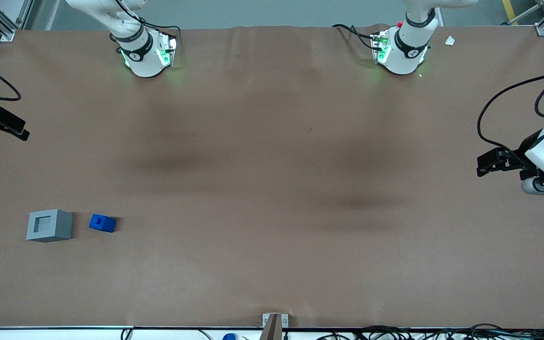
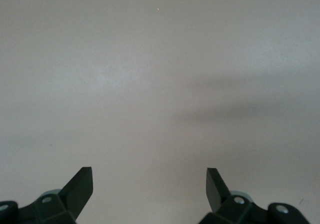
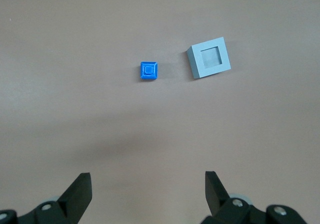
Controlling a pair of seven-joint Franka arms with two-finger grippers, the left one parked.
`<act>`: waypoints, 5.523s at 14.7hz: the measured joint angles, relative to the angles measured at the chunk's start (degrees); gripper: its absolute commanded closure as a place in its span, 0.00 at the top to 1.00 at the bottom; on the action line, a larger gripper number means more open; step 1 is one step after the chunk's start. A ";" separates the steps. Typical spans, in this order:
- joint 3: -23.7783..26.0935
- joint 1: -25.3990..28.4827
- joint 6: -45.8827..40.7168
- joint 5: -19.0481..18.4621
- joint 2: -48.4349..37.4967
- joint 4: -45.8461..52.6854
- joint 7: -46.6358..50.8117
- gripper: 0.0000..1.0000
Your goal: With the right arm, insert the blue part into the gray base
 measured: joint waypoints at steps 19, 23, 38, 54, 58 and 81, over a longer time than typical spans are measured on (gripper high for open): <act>0.04 0.04 6.83 0.09 9.00 -1.17 -0.10 1.00; -0.29 0.04 12.20 0.09 14.56 -1.32 -0.07 1.00; -0.80 -0.88 30.16 5.84 31.67 -1.42 1.88 1.00; -0.93 -1.14 35.91 5.87 38.74 -1.38 2.59 0.70; -0.93 -1.14 36.27 5.87 39.10 -1.37 2.60 0.33; -1.82 -10.84 20.08 3.42 37.97 13.96 -25.25 0.00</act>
